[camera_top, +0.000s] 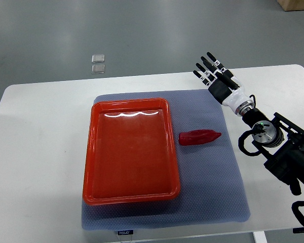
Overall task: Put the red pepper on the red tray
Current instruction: 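Reach the right hand toward the red pepper beside the tray, then close the right hand's fingers around the red pepper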
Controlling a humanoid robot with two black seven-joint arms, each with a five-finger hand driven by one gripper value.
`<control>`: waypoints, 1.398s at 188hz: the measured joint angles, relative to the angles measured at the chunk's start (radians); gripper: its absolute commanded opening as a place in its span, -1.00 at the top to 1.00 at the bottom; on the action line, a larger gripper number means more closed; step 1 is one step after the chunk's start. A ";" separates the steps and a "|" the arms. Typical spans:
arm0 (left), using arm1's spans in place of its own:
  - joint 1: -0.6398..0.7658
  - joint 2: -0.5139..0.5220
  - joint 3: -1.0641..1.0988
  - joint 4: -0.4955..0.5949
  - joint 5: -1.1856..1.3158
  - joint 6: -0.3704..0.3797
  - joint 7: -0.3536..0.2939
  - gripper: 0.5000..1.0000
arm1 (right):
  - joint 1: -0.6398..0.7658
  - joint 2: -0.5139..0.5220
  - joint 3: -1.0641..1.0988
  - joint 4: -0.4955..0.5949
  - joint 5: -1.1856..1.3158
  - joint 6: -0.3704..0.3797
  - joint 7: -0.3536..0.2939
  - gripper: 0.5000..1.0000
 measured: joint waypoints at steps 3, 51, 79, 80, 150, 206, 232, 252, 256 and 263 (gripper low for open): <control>0.000 0.000 0.000 0.000 0.000 0.000 0.000 -1.00 | 0.000 0.000 0.000 0.000 0.000 0.000 0.000 -0.71; 0.000 0.000 -0.001 0.000 0.000 -0.004 -0.001 -1.00 | 0.003 -0.002 -0.007 -0.001 -0.005 0.002 0.001 -0.70; -0.002 0.000 -0.002 0.000 0.000 -0.003 -0.001 -1.00 | 0.025 -0.030 -0.063 0.008 -0.120 0.013 -0.001 -0.70; -0.002 0.000 -0.002 0.000 0.000 -0.003 -0.001 -1.00 | 0.028 -0.034 -0.068 0.010 -0.136 0.014 -0.001 -0.70; -0.003 0.000 -0.001 0.000 0.000 -0.003 -0.001 -1.00 | 0.210 -0.326 -0.384 0.303 -0.946 0.038 -0.007 -0.70; -0.003 0.000 -0.002 -0.002 0.000 -0.003 -0.001 -1.00 | 0.206 -0.456 -0.530 0.526 -1.127 -0.005 -0.024 -0.70; -0.003 0.000 -0.002 0.000 0.000 -0.003 -0.001 -1.00 | 0.168 -0.458 -0.531 0.547 -1.139 -0.067 -0.030 -0.70; -0.003 0.000 -0.002 0.000 0.000 -0.003 -0.001 -1.00 | 0.147 -0.455 -0.531 0.549 -1.158 -0.097 -0.030 -0.70; -0.003 0.000 -0.002 0.000 0.000 -0.003 -0.001 -1.00 | 0.144 -0.455 -0.531 0.549 -1.161 -0.102 -0.030 -0.70; -0.003 0.000 -0.001 0.000 0.000 -0.003 -0.001 -1.00 | 0.140 -0.454 -0.531 0.549 -1.169 -0.110 -0.030 -0.70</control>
